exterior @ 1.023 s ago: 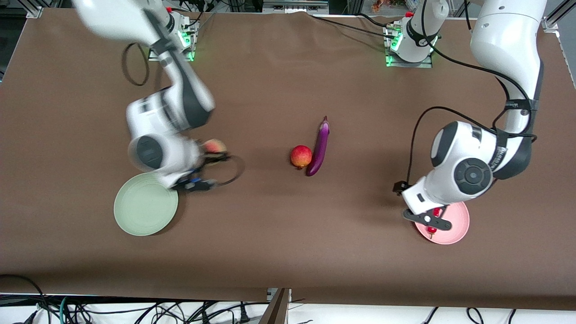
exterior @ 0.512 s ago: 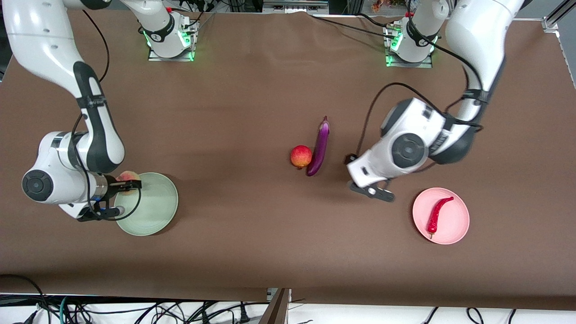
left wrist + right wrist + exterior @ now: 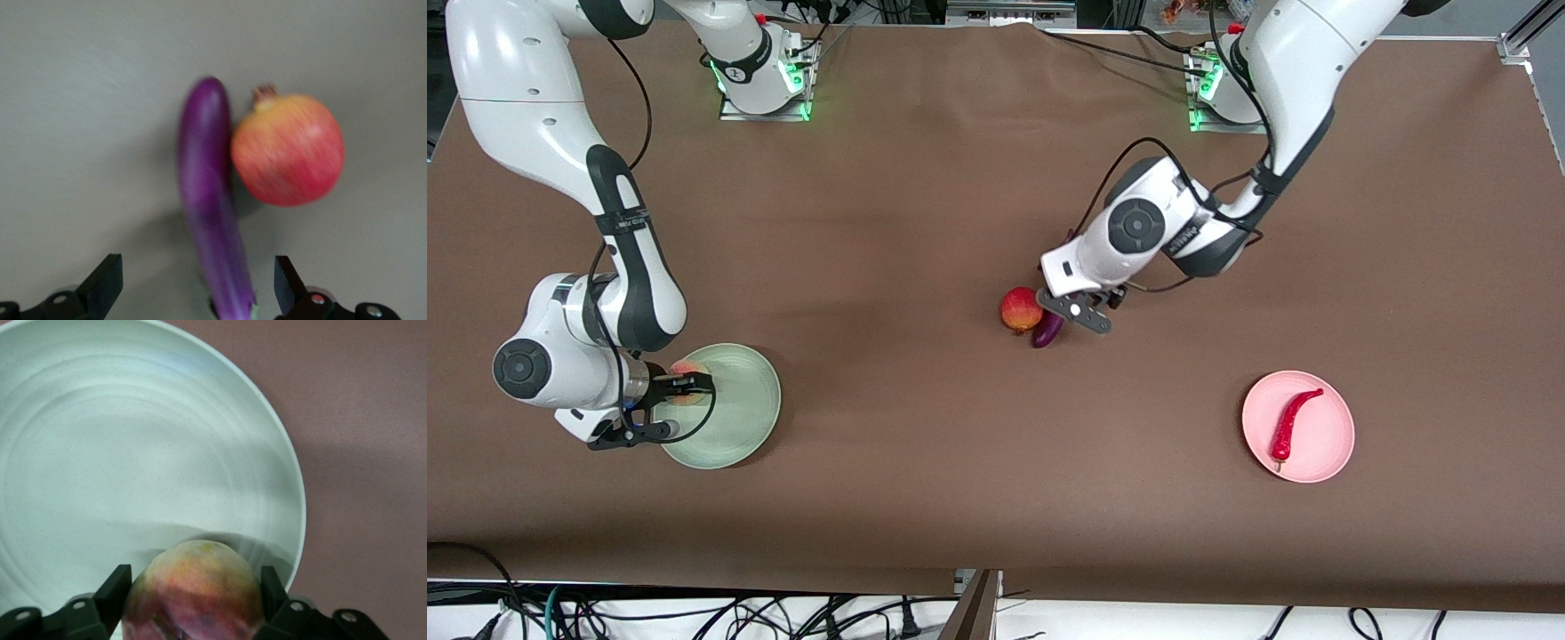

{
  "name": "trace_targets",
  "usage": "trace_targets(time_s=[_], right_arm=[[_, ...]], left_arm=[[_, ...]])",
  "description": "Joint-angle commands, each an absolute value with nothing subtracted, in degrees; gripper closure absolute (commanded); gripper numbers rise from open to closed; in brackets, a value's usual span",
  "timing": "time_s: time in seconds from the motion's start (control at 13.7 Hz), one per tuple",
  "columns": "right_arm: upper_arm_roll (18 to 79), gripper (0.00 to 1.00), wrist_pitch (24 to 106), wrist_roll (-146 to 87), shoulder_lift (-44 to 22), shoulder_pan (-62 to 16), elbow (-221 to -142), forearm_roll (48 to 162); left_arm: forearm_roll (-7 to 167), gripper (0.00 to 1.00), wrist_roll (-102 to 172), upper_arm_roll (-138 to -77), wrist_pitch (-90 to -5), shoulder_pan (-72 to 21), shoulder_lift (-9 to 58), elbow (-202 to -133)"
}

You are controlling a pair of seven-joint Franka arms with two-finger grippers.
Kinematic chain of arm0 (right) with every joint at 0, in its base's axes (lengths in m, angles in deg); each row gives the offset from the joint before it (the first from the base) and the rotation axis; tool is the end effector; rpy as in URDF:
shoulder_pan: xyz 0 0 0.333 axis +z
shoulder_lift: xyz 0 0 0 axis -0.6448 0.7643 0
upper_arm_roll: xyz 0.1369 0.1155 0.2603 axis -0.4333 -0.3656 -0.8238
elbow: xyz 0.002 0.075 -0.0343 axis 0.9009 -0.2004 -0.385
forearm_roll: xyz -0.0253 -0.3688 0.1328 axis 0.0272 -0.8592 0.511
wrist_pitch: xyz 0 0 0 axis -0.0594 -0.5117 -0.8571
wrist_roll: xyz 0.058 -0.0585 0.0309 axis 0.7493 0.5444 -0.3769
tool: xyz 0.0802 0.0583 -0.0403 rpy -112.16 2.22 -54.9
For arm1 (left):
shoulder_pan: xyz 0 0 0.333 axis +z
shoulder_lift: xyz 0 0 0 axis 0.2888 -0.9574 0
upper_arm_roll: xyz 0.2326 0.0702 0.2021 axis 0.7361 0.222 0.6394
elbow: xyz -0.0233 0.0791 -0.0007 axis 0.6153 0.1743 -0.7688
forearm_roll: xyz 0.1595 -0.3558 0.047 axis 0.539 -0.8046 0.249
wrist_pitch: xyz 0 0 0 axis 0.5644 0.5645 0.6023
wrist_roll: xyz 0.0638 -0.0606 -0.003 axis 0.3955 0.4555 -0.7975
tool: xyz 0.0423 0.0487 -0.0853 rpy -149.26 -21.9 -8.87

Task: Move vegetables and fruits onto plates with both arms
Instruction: 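Grasp the eggplant with the left gripper while the right gripper reaches the pomegranate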

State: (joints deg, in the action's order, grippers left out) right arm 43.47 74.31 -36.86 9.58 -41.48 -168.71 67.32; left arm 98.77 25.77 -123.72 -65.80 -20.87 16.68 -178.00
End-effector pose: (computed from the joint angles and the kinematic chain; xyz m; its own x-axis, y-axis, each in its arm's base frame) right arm 0.7052 -0.0238 0.2066 0.9789 0.1832 -0.0902 0.1835 -0.9830 -0.0053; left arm 0.4976 -0.3710 0.2279 0.8939 -0.4404 -0.0833 -0.4203 -0.8882 0.1857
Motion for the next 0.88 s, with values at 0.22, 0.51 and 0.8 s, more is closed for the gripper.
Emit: trace_targets(time_s=[0.22, 0.51, 0.8], right_arm=[[42.3, 0.00, 72.6, -37.4, 8.0, -41.8, -163.7, 67.3], [38.0, 0.00, 60.1, -33.0, 7.0, -40.9, -155.5, 67.5], [29.2, 0.00, 59.3, -14.6, 6.2, -40.9, -156.0, 67.5]], left_arm=[[107.8, 0.08, 23.0, -123.0, -73.6, -23.1, 18.1, -186.7], [112.0, 0.55, 16.6, -122.6, -73.6, -23.1, 16.2, -186.7], [112.0, 0.96, 15.3, -119.5, -69.1, -18.4, 18.1, -185.4]])
